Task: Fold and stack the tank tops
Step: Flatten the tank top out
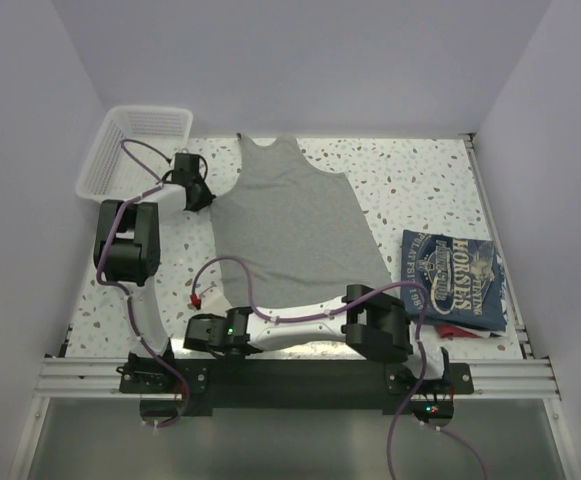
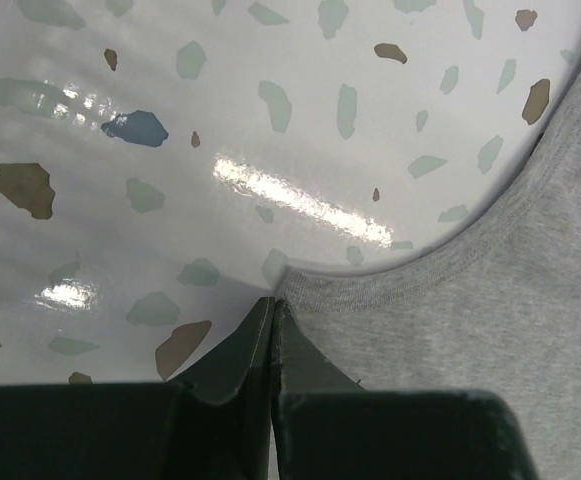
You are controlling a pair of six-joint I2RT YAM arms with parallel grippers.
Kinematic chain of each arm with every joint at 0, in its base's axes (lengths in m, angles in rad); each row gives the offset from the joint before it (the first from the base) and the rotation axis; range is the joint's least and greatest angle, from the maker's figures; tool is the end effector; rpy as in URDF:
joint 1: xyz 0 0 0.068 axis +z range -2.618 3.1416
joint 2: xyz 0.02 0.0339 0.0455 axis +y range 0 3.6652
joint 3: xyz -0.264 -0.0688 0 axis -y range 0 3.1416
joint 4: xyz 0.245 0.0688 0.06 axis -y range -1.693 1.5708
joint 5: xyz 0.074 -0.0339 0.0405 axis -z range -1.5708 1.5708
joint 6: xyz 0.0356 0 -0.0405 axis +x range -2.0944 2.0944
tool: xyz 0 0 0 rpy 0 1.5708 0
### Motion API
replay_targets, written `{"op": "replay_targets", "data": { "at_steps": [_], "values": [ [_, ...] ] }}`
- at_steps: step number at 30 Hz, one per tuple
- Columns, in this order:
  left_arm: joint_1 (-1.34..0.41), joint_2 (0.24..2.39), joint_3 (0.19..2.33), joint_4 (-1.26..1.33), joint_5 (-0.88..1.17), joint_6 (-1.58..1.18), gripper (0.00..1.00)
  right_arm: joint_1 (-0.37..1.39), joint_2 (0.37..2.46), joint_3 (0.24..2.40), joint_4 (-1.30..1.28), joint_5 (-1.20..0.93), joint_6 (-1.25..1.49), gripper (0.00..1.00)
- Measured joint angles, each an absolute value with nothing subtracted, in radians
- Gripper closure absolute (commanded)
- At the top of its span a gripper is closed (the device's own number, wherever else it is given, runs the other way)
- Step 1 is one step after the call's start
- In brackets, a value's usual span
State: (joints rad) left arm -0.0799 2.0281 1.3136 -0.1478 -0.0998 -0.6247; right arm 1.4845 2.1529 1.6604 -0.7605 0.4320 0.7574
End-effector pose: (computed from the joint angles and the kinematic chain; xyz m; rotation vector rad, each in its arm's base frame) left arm 0.4311 -0.0310 0.1521 -0.6989 2.3347 -0.1967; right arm 0.0530 0.4397 0.1700 -0.8441 2.4772 0.1279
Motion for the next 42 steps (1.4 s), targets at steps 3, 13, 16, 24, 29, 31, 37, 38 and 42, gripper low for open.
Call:
{"op": "replay_targets", "data": {
  "at_steps": [3, 13, 16, 24, 29, 31, 37, 38, 42],
  "values": [
    [-0.080, 2.030, 1.319, -0.155, -0.109, -0.624, 0.98, 1.485, 2.112, 1.635, -0.773, 0.466, 0.756, 1.00],
    [-0.080, 2.062, 1.377, -0.191, -0.136, -0.624, 1.00, 1.458, 1.945, 1.543, -0.787, 0.498, 0.758, 1.00],
    [-0.080, 2.066, 1.386, -0.200, -0.139, -0.624, 1.00, 1.458, 1.945, 1.543, -0.773, 0.475, 0.752, 0.92],
    [-0.080, 2.080, 1.410, -0.211, -0.149, -0.624, 1.00, 1.507, 1.995, 1.618, -0.736, 0.390, 0.733, 0.90],
    [-0.080, 2.089, 1.420, -0.211, -0.155, -0.623, 1.00, 1.544, 2.074, 1.653, -0.715, 0.335, 0.735, 0.85],
    [-0.080, 2.091, 1.423, -0.211, -0.157, -0.623, 1.00, 1.546, 2.107, 1.663, -0.719, 0.327, 0.739, 0.78],
    [-0.080, 2.097, 1.431, -0.210, -0.157, -0.623, 1.00, 1.540, 2.156, 1.699, -0.739, 0.355, 0.740, 0.76],
    [-0.080, 2.097, 1.431, -0.210, -0.157, -0.623, 1.00, 1.539, 2.159, 1.708, -0.741, 0.362, 0.741, 0.76],
    [-0.080, 2.097, 1.432, -0.210, -0.157, -0.623, 1.00, 1.537, 2.161, 1.737, -0.741, 0.393, 0.741, 0.73]
  ]
}}
